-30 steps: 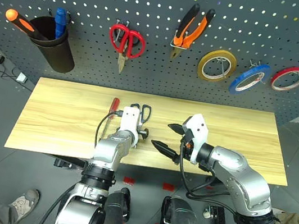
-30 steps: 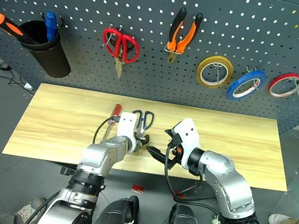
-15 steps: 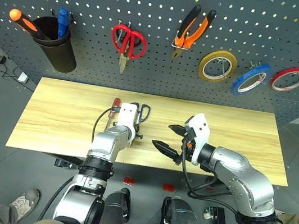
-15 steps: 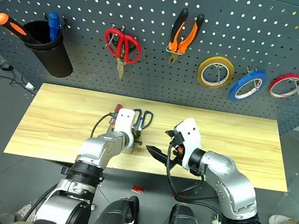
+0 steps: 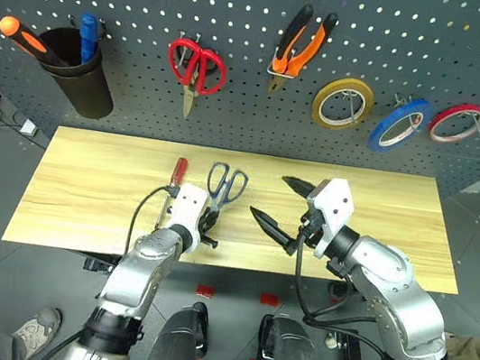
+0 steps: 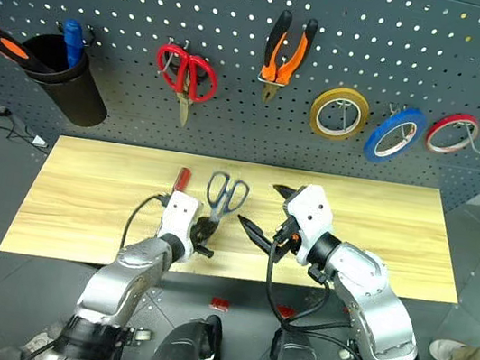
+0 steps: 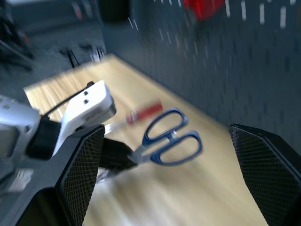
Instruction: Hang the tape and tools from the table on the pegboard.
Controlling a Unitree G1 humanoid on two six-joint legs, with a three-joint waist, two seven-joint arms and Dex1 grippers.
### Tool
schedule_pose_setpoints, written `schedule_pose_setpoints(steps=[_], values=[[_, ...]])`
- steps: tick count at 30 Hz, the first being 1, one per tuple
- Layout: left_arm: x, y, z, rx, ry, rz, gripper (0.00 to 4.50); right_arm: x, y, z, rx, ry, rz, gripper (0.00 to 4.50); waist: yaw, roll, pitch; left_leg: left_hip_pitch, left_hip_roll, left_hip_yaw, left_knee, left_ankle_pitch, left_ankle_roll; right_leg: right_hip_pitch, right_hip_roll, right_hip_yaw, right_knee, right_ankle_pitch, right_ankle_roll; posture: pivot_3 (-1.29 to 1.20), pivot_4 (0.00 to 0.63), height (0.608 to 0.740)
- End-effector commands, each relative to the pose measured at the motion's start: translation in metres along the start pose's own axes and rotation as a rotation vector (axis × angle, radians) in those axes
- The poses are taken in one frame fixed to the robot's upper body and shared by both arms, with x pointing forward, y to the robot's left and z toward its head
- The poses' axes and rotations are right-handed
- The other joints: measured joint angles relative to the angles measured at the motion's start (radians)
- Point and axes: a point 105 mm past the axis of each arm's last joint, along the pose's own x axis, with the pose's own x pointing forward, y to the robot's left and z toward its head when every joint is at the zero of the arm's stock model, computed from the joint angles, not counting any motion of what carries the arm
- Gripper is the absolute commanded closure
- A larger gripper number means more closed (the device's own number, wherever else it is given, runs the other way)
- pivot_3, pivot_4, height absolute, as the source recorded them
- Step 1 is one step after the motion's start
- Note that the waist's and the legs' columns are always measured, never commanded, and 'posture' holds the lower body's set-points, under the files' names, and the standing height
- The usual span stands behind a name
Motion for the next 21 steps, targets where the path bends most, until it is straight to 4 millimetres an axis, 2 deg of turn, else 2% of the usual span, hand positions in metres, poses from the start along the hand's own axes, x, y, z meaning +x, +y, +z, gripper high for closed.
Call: schedule_pose_setpoints(steps=[1, 6, 9, 14, 17, 21], values=[[-0.024, 0.011, 0.045, 0.117, -0.202, 0.090, 3.96, -0.005, 0.002, 0.017, -0.020, -0.085, 0.000, 0.00, -0.002, 0.000, 0.000, 0.000, 0.000, 0.000, 0.001, 0.000, 0.000, 0.000, 0.000, 0.000, 0.000, 0.001, 0.000, -0.21, 0.301, 0.740], [-0.048, 0.016, 0.083, 0.298, -0.374, 0.175, 3.96, -0.004, -0.001, 0.017, -0.036, -0.095, -0.007, 0.00, -0.002, 0.000, 0.000, 0.000, 0.000, 0.000, 0.001, 0.000, 0.001, 0.000, 0.000, 0.000, 0.001, 0.001, 0.000, -0.20, 0.295, 0.740], [-0.055, 0.023, 0.092, 0.324, -0.414, 0.217, 3.96, -0.003, -0.004, 0.018, -0.047, -0.102, -0.017, 0.00, -0.002, 0.000, 0.000, 0.000, 0.000, 0.000, 0.001, 0.000, 0.001, 0.000, 0.000, 0.000, 0.000, 0.001, 0.000, -0.19, 0.292, 0.740], [-0.055, 0.039, 0.113, 0.301, -0.475, 0.276, 3.96, 0.002, -0.019, 0.026, -0.076, -0.141, -0.084, 0.00, -0.002, 0.000, 0.000, 0.000, 0.000, 0.000, 0.001, 0.000, 0.001, 0.000, 0.001, 0.000, 0.000, 0.001, 0.000, -0.19, 0.288, 0.740], [-0.052, 0.050, 0.120, 0.278, -0.485, 0.309, 3.96, 0.003, -0.021, 0.028, -0.082, -0.149, -0.089, 0.00, -0.001, 0.000, 0.000, -0.001, 0.000, 0.000, 0.002, 0.000, 0.001, 0.000, 0.001, 0.000, 0.001, 0.002, 0.000, -0.19, 0.288, 0.740], [-0.045, 0.051, 0.128, 0.291, -0.493, 0.284, 3.96, 0.003, -0.023, 0.028, -0.087, -0.147, -0.094, 0.00, -0.002, -0.001, 0.000, -0.001, 0.000, 0.000, 0.002, 0.000, 0.001, 0.000, 0.001, 0.000, 0.000, 0.002, 0.000, -0.19, 0.288, 0.740]])
